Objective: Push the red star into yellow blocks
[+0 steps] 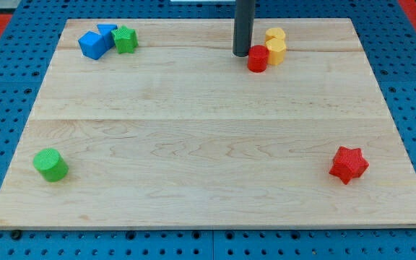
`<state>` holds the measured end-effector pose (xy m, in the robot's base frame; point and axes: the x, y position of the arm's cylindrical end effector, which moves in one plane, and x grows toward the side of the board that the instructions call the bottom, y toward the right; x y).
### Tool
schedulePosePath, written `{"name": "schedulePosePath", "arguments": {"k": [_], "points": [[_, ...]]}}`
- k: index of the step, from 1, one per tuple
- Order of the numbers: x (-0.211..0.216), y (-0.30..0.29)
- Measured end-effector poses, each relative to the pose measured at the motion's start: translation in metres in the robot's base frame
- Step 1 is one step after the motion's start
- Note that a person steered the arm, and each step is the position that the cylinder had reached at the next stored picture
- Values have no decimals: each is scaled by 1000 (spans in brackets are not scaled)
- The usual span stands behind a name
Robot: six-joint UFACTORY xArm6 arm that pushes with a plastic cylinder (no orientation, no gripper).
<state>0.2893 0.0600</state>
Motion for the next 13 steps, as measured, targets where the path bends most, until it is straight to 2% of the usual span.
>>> {"name": "schedulePosePath", "arguments": {"k": [1, 2, 3, 4, 5, 6, 7, 8, 9, 10, 11, 12, 13], "points": [[26, -13], [84, 20], [117, 116], [173, 188], [234, 190], [287, 132], [261, 73], [229, 79], [264, 66], [281, 121], [280, 188], [249, 169], [244, 97]]}}
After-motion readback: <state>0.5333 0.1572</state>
